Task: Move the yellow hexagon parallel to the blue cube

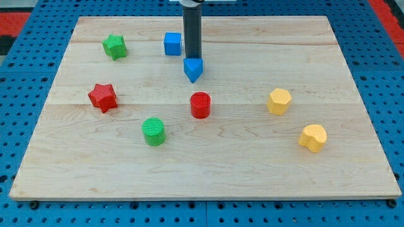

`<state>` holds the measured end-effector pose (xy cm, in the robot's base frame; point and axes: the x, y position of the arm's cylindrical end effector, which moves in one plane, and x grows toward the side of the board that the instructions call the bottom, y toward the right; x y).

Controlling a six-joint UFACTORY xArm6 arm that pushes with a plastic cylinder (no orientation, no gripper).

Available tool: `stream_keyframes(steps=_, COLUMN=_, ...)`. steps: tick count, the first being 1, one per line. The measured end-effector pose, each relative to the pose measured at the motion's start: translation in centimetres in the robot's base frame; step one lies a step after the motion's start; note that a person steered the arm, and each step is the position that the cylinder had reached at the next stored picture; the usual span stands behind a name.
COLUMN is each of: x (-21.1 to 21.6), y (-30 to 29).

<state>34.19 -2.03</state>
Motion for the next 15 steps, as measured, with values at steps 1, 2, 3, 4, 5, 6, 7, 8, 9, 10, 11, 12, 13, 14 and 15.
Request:
stream_keyframes(steps=1, x=3.5, y=3.0)
stream_keyframes(steps=2, x=3.7, y=5.5)
stream_keyframes(steps=3, x=7.1, y=6.7)
stream_keyframes(steps=4, x=10.0, y=11.4)
stream_keyframes(steps=5, x=10.4, y=8.6)
stream_keyframes(steps=6, x=12.2, y=9.0)
stream_keyframes(steps=7, x=14.1, y=11.0)
stream_keyframes(steps=8, x=13.2, y=14.9)
stream_keyframes(steps=9, x=11.3, y=13.4)
stream_keyframes(steps=10, x=6.1, y=11.5)
stream_keyframes(steps=11, x=8.2, y=14.2)
stream_keyframes(steps=12, x=12.8, y=11.2)
stream_keyframes(steps=13, x=14.7, y=15.2)
stream_keyframes(steps=14, x=13.9, y=16.5)
stream_keyframes(steps=15, x=11.9, y=16.7)
